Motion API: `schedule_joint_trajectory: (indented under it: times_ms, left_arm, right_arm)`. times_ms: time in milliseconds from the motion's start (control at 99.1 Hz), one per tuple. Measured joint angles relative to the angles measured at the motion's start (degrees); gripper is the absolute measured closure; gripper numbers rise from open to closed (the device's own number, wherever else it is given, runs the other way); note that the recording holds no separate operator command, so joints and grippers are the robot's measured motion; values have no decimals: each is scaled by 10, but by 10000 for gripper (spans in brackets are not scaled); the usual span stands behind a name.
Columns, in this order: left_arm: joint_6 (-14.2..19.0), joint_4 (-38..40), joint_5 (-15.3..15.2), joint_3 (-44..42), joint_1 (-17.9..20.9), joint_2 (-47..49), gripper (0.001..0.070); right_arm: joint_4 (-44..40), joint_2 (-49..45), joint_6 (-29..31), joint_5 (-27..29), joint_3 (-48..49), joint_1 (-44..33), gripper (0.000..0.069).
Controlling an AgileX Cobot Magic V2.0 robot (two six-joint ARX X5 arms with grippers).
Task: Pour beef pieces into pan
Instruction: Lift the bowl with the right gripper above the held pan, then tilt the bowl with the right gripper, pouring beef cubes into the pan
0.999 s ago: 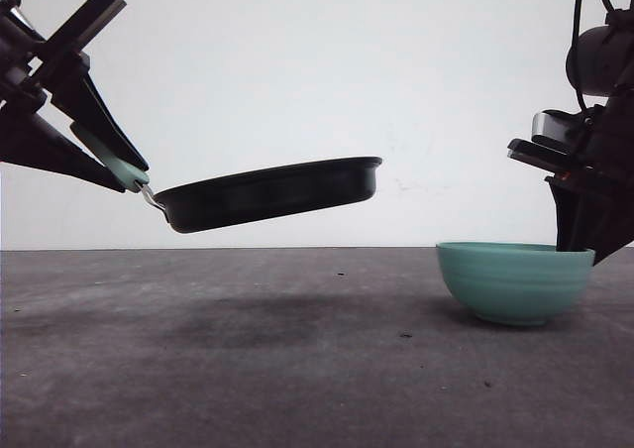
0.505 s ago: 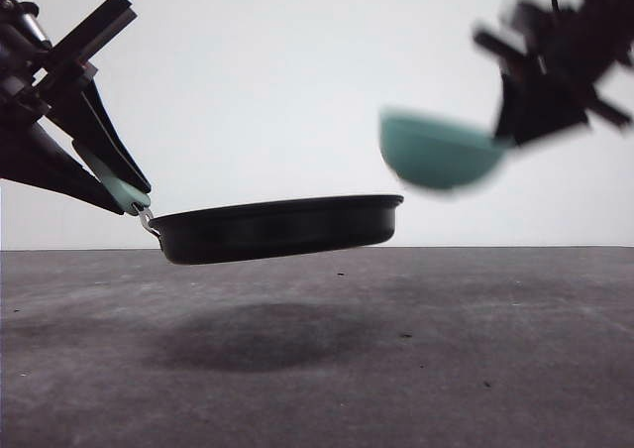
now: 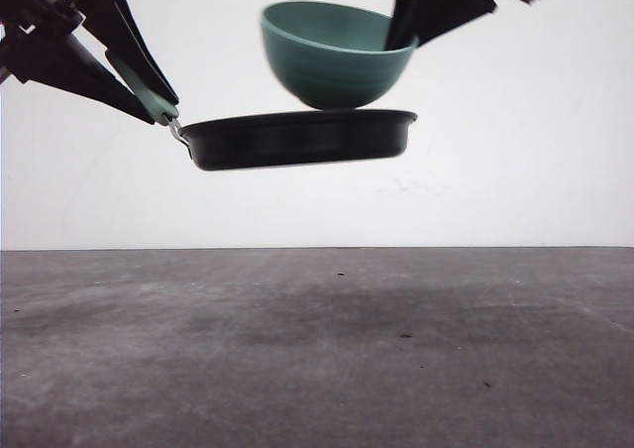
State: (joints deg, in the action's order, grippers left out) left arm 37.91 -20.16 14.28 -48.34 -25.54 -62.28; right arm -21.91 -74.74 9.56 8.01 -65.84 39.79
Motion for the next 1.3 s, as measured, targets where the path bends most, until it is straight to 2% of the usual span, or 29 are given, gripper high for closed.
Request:
schedule_joint_trajectory:
  times_ms: [222,494,585,807,1019,1150,1302]
  left_arm:
    - [0,-26,0,0,0,0,652]
    - [2,-27,10,0,0,0,652]
    - [3,-28,16,0,0,0,652]
    - [11,-27,24,0,0,0,652]
    - [14,-39,39,-16,7,0,652]
    - [17,-55,42,-27,23,0,652]
    - [17,-73,45,-49,37,0,652]
  right_arm:
    - [80,-4,-95,207,0,79,676]
    - [144,-25,-238,283,26,127,677]
    - [189,-31,-279,305,47,139,677]
    - [318,-31,-406,307,61,163,677]
    - [388,-30,-537,290,64,167,677]
    - [408,-30,-573,279,64,163,677]
    - [420,-30,-582,256,64,158,677]
